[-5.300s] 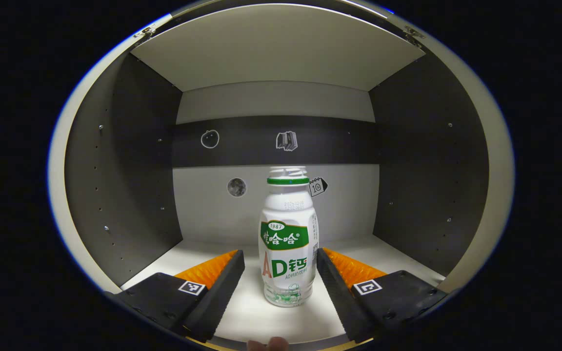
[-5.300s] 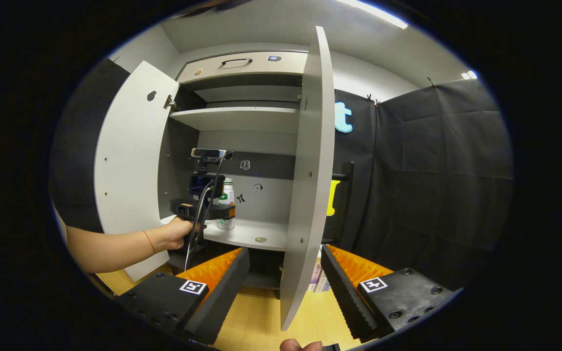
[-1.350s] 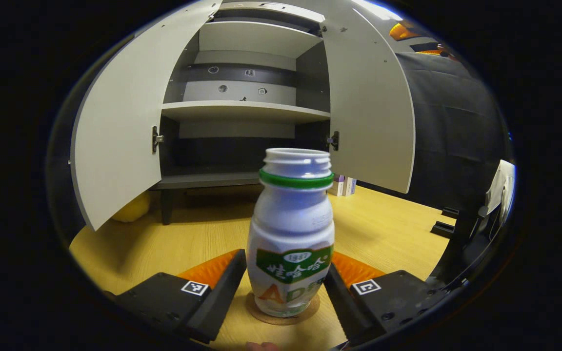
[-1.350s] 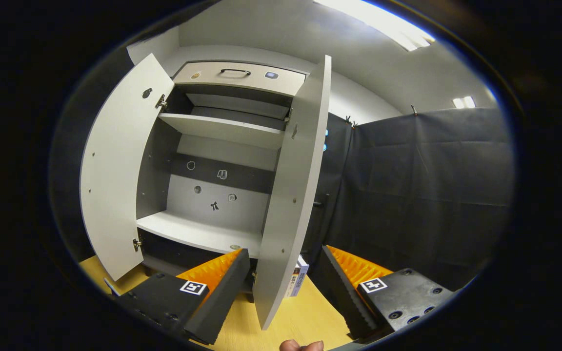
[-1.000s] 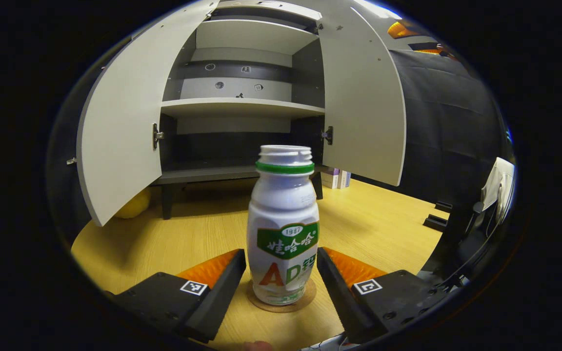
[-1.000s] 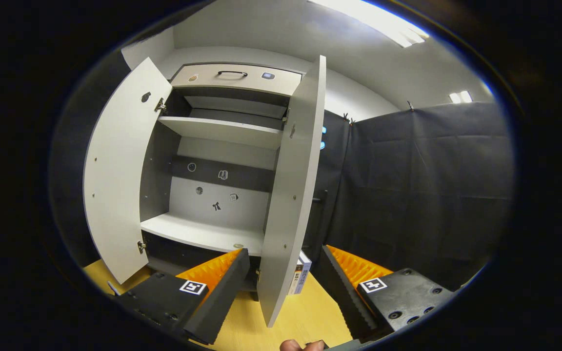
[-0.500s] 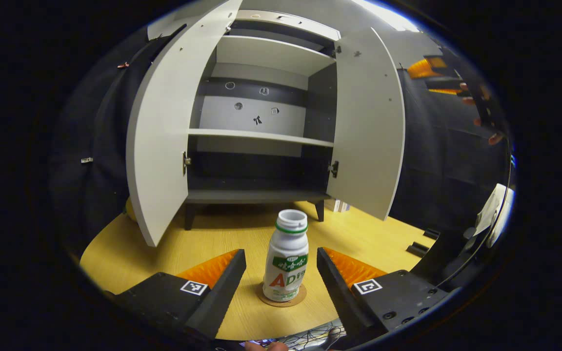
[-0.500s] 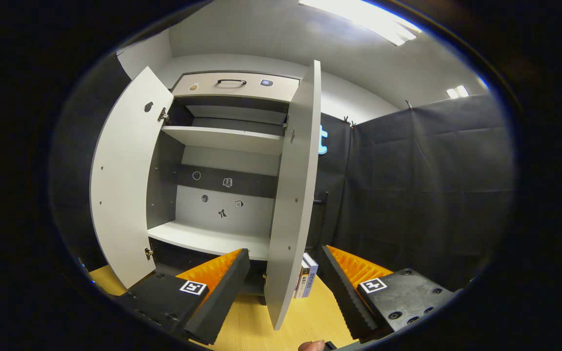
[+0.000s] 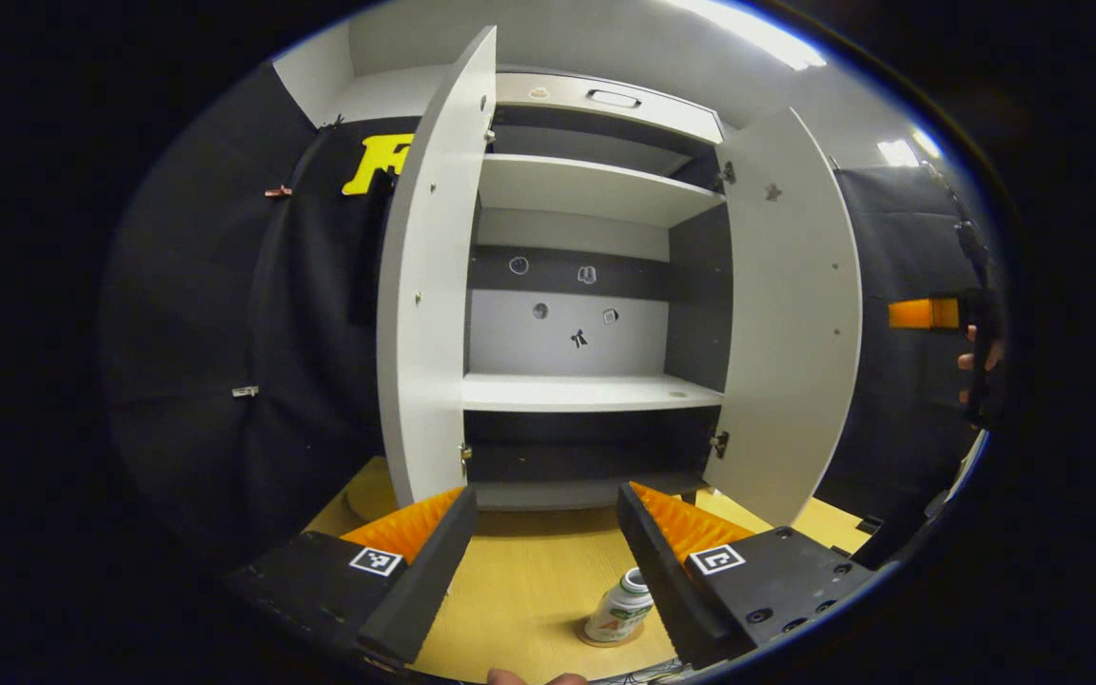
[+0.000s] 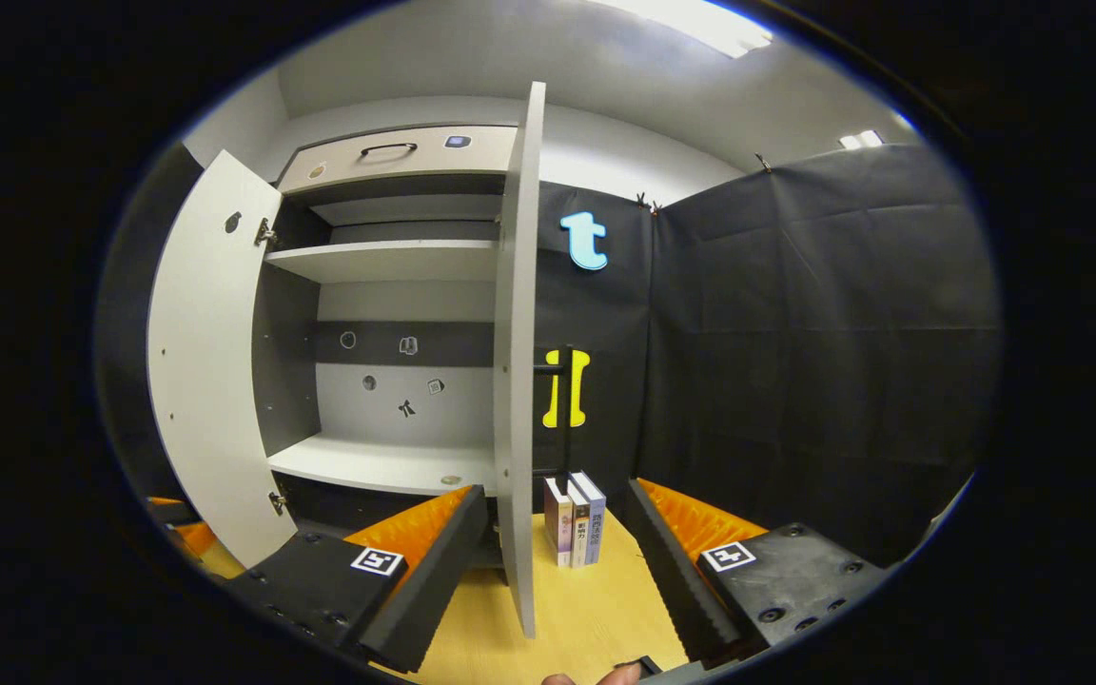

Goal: Grasp the bottle in the cabinet with the left hand and place it on the coaster, then close the right door with the right hand and the left door with the left hand.

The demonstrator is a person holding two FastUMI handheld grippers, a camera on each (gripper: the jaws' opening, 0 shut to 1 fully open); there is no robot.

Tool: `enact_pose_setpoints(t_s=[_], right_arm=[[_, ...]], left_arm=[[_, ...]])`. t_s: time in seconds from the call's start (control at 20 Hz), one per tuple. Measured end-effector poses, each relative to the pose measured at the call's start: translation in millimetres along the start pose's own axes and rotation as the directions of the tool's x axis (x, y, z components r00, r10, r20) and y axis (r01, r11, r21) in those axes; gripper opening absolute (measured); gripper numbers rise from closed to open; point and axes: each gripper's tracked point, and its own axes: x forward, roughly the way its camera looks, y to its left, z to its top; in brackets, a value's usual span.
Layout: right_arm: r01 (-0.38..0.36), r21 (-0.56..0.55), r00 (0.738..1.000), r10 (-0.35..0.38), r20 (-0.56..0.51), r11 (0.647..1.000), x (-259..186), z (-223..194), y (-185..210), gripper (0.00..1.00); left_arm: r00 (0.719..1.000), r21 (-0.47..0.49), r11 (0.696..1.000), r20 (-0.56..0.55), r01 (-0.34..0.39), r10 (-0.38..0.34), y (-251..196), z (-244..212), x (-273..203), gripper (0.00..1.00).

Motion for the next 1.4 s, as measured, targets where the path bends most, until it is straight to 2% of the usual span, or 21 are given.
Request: enact_pose_setpoints(t_s=[0.25, 0.55, 0.65, 0.8, 0.95, 1.4], right_arm=[[0.057, 0.015, 0.998, -0.056, -0.02, 0.998, 32.0, -5.7, -53.1, 0.97], [0.008, 0.003, 1.0, -0.008, -0.025, 1.0, 90.2, -8.8, -70.7, 0.99], [-0.023, 0.012, 0.999, 0.023, -0.03, 1.0, 103.3, -10.6, -63.8, 0.98], [-0.101, 0.036, 0.994, 0.103, -0.039, 0.994, 107.3, -12.2, -45.3, 0.98], [-0.117, 0.049, 0.992, 0.119, -0.036, 0.992, 108.5, -12.4, -35.3, 0.94], [-0.249, 0.073, 0.967, 0.252, -0.045, 0.966, 92.3, -17.2, 37.3, 0.97]], left_arm=[[0.997, -0.017, 0.996, -0.006, -0.083, 0.083, 9.4, 27.1, -1.2, 0.94], [0.985, -0.099, 0.98, -0.037, -0.173, 0.171, 20.8, 24.8, -0.7, 0.94], [0.979, -0.104, 0.973, -0.029, -0.206, 0.204, 29.0, 29.9, -5.1, 0.93], [0.967, -0.063, 0.965, -0.023, -0.255, 0.254, 43.5, 36.0, -12.9, 0.94], [0.957, -0.042, 0.956, -0.021, -0.29, 0.289, 52.8, 40.6, -19.7, 0.94], [0.944, -0.049, 0.943, -0.032, -0.33, 0.328, 76.6, 37.0, -38.7, 0.94]])
